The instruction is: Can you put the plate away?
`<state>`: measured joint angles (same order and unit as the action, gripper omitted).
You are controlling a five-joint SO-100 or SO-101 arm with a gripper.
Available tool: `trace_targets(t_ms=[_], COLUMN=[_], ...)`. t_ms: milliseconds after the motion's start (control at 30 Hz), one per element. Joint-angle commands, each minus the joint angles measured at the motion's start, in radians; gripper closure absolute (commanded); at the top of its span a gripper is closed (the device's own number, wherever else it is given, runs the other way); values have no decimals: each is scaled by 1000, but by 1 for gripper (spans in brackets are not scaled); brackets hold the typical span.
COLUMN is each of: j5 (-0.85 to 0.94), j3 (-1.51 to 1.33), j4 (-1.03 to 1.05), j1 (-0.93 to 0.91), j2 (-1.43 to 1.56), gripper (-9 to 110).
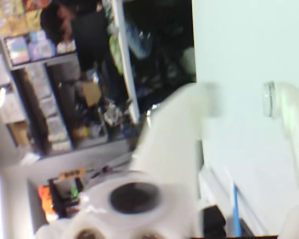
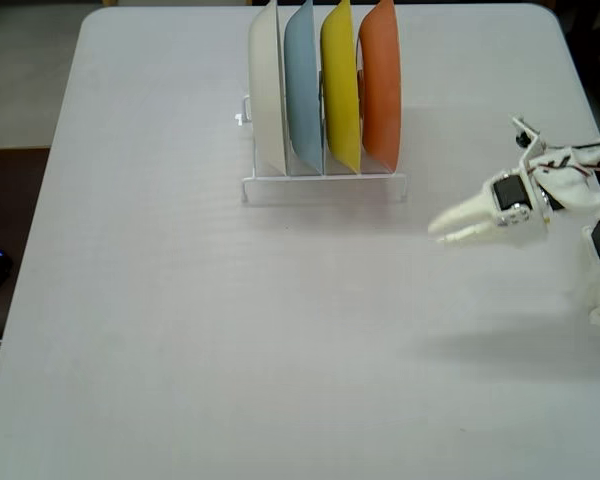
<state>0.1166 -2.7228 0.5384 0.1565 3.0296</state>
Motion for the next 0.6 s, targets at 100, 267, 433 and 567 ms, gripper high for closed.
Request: trace_targets(t_ms=[100, 267, 433, 567], j5=[-34, -75, -86, -132], j3=[-123, -152, -184, -235], j4=[-63, -26, -43, -55], j1=[-5, -52, -77, -72], j2=[160, 212, 233, 264], gripper=[102, 102, 102, 102])
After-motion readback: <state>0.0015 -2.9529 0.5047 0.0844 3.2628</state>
